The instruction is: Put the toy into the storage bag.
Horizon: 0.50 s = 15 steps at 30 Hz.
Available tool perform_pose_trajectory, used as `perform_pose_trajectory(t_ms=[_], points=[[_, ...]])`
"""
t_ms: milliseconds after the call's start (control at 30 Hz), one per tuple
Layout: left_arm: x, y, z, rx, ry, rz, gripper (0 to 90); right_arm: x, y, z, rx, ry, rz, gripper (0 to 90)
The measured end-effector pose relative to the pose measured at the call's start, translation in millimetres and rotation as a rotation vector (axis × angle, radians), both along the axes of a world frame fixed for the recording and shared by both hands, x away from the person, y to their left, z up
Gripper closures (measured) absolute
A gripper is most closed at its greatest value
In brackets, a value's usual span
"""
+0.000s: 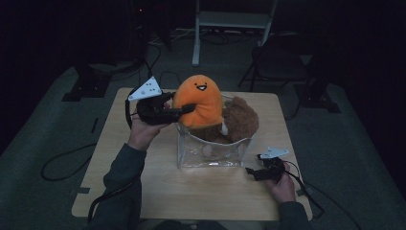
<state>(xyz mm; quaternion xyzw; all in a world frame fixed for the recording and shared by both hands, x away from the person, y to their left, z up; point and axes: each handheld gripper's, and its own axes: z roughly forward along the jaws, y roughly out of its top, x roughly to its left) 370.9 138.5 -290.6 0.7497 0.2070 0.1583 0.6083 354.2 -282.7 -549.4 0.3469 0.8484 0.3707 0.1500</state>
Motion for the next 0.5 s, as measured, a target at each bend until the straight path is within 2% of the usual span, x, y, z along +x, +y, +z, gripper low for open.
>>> perform_pose_trajectory(t_ms=[500], points=[[9.3, -4.0, -7.2, 0.015, 0.012, 0.023, 42.6, 0.0, 0.0, 0.0, 0.000, 0.000, 0.000, 17.9]])
